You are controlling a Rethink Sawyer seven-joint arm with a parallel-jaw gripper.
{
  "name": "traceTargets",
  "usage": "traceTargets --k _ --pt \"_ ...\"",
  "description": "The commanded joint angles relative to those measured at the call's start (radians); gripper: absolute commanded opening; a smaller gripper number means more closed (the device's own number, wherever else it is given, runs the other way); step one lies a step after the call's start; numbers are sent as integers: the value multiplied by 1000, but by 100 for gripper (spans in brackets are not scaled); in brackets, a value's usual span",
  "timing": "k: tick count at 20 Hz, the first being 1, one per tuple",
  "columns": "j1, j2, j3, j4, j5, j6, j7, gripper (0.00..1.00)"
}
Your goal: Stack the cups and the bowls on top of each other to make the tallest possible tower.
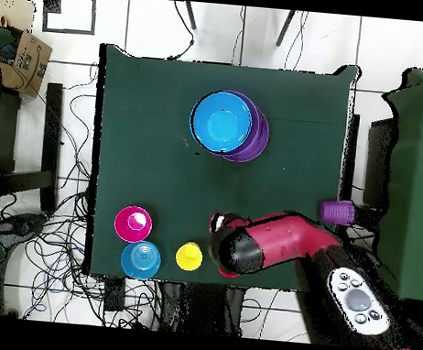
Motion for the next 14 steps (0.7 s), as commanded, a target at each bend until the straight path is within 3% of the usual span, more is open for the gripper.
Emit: traceTargets --k 1,5,11,12,14 --pt "158 -117 -142 24 78 20 250 100" --pt "220 -120 -157 -70 114 72 218 100" --pt "275 -85 -214 -155 113 52 192 100" --pt "316 -72 -239 -196 112 54 226 100" --pt "324 -68 -253 -199 122 37 225 100"
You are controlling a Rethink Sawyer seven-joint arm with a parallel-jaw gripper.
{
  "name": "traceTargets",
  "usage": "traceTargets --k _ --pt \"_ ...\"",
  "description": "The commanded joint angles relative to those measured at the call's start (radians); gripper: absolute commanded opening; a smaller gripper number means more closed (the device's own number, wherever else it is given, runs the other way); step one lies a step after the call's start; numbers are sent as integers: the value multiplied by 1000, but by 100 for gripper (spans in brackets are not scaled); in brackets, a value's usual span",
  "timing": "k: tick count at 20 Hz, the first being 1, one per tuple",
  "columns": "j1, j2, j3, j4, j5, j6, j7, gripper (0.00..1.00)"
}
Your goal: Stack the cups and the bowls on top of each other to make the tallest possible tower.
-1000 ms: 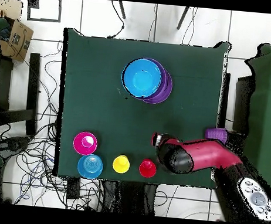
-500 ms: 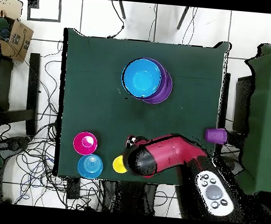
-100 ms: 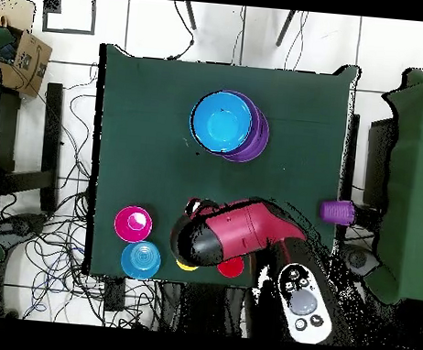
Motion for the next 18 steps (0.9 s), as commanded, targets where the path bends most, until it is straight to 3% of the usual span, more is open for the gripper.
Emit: traceTargets --k 1,18 --pt "69 46 -106 -120 36 28 180 100" --pt "92 48 -157 -144 52 -82 104 100"
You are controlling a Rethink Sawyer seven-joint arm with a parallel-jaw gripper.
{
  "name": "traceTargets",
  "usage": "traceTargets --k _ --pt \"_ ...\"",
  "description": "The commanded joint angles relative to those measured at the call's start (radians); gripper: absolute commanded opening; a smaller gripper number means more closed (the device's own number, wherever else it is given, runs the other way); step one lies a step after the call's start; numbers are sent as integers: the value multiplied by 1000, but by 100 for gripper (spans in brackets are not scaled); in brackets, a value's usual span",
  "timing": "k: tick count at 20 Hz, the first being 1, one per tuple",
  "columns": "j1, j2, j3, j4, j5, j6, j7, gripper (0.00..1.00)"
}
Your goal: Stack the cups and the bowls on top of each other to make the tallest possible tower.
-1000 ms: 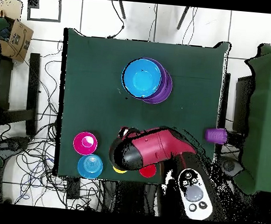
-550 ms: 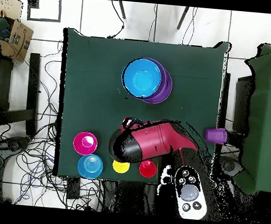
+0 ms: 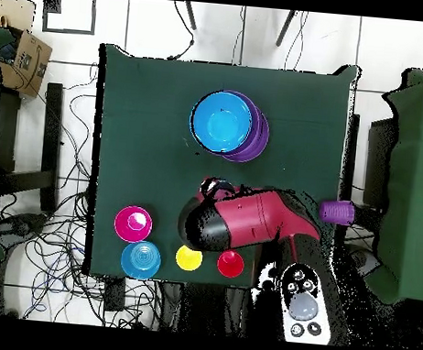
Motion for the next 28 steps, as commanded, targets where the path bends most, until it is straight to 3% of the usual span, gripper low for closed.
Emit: traceTargets --k 1,15,28 --pt "30 52 -30 -34 19 -69 109 100" --pt "90 117 -70 -65 54 -109 119 100" --pt "48 113 -35 -80 101 -81 37 100"
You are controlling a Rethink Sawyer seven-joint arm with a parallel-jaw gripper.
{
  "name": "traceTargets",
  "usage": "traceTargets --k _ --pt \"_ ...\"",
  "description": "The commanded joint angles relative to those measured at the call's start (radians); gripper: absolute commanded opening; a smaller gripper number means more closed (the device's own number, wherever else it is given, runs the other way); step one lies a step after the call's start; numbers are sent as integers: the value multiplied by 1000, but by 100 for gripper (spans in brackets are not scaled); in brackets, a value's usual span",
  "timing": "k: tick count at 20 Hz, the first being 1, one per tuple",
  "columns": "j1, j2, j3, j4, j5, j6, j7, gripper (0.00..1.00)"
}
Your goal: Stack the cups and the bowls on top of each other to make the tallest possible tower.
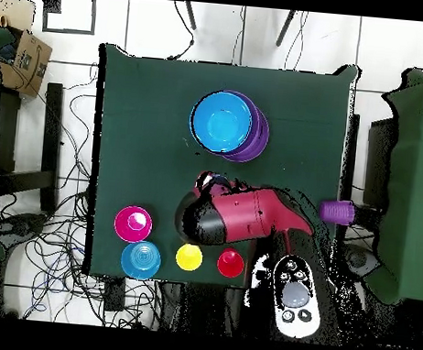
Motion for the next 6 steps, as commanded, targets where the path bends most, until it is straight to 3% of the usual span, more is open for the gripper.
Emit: traceTargets --k 1,6 --pt "-10 61 34 -52 28 -8 32 100" --pt "-37 86 67 -45 50 -18 14 100"
